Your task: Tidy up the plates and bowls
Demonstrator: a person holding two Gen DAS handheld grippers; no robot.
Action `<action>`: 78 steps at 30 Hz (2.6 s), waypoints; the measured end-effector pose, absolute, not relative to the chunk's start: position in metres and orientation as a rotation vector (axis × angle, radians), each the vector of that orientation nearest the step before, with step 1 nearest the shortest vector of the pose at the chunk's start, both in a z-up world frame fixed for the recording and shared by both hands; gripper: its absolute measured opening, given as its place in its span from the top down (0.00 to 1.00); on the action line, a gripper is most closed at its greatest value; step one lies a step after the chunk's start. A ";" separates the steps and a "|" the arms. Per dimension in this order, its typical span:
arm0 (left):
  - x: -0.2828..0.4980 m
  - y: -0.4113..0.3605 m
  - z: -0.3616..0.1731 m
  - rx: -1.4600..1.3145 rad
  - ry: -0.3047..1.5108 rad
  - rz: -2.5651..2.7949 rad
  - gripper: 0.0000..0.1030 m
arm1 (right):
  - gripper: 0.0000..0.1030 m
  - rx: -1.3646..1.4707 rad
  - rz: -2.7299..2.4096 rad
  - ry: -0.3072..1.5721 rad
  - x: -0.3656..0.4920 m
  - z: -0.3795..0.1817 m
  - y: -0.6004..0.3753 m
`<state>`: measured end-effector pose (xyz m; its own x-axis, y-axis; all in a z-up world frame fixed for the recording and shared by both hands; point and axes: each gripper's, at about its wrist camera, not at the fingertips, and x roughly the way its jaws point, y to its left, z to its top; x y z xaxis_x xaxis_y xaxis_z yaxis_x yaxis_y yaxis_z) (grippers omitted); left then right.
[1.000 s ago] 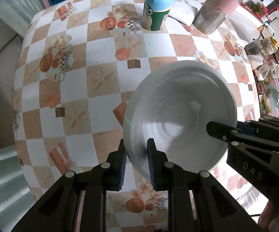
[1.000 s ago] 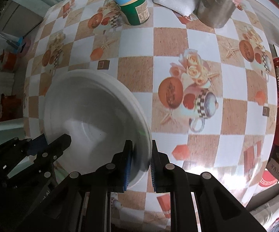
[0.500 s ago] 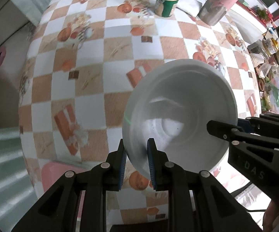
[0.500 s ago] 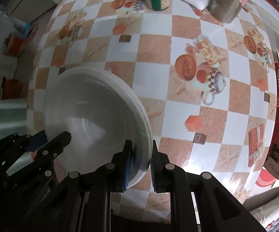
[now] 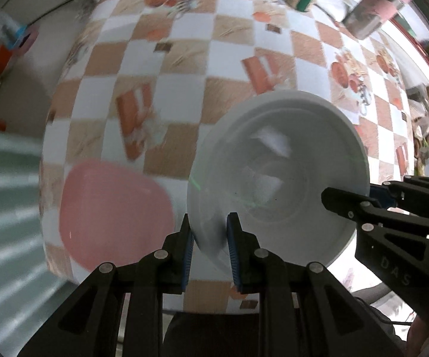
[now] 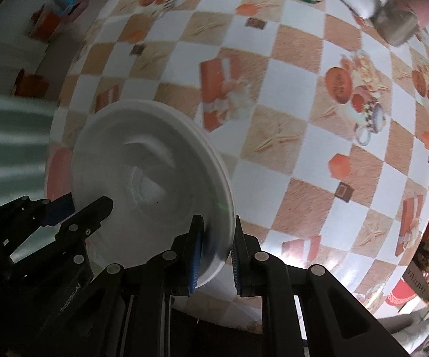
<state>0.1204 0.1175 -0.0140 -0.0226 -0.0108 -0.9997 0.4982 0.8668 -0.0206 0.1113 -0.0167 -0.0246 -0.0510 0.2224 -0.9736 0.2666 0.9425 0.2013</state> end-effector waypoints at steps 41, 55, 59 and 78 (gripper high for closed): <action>0.152 0.289 -0.002 0.365 1.490 -0.314 0.33 | 0.04 0.299 0.004 1.516 0.170 -0.007 0.148; 0.134 0.275 0.019 0.404 1.397 -0.430 0.21 | 0.04 0.207 -0.001 1.507 0.141 0.024 0.155; 0.128 0.279 0.021 0.360 1.406 -0.424 0.20 | 0.04 0.148 0.013 1.492 0.132 0.035 0.147; 0.107 0.269 0.049 0.269 1.387 -0.376 0.19 | 0.04 -0.116 0.231 1.531 0.085 0.033 0.162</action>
<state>0.1074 0.2689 0.0491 0.1390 -0.1004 -0.9852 0.4111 0.9109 -0.0348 0.0848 0.1619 0.0327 0.0241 0.0761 -0.9968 -0.2210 0.9728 0.0689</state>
